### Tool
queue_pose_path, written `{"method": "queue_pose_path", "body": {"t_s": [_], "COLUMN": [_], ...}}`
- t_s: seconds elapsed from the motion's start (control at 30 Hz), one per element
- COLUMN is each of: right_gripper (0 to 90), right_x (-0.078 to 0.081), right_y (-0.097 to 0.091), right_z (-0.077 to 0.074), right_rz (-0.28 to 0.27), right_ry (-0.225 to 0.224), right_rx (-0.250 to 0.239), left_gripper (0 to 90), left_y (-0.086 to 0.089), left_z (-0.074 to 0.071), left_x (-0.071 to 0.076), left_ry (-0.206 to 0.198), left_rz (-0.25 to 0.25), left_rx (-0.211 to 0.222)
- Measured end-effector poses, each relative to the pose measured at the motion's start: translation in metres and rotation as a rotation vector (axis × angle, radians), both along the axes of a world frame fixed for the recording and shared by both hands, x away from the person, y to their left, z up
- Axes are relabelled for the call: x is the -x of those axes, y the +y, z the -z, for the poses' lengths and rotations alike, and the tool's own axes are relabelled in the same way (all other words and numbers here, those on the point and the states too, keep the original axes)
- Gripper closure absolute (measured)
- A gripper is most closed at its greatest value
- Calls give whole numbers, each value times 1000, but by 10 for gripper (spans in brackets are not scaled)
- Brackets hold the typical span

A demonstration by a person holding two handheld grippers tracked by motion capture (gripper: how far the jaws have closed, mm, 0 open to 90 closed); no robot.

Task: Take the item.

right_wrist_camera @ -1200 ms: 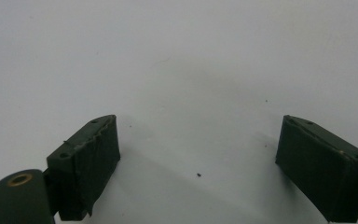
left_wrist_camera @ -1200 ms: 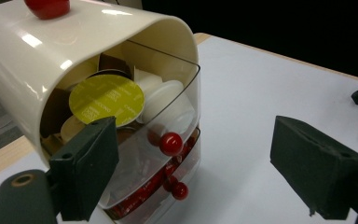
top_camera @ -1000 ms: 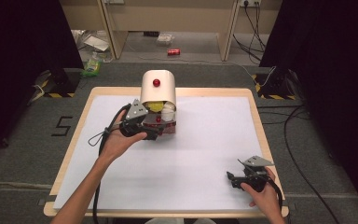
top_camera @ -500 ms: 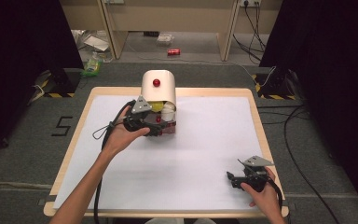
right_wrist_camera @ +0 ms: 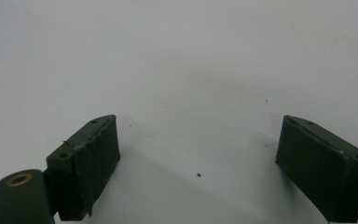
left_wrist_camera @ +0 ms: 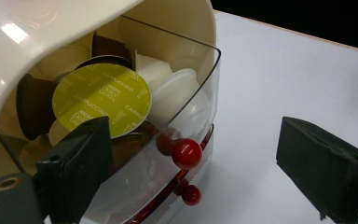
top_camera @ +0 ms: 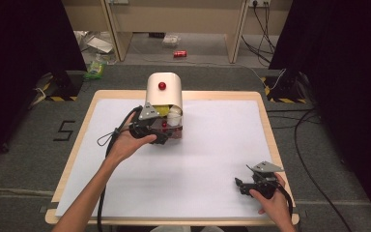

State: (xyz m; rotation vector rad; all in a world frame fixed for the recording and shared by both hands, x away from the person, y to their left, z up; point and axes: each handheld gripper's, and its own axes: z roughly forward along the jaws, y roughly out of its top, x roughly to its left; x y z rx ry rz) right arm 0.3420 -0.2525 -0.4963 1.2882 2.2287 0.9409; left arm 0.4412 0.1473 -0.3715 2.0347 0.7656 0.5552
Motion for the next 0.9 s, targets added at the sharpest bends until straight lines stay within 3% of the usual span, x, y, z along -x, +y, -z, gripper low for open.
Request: {"method": "queue_pose_path", "body": {"t_s": [0.4,0.9], "right_gripper": [136,136], "right_x": [0,0], "right_y": [0,0], "right_z": [0,0], "right_rz": [0,-1], "right_ry": [-1,-1], "right_rx": [0,0], "left_gripper": [105,109], "left_y": [0,2], "left_z": [1,5], "left_x": [8,32], "left_ry": [-3,10], "left_rz": [6,25], "left_rx": [8,31]}}
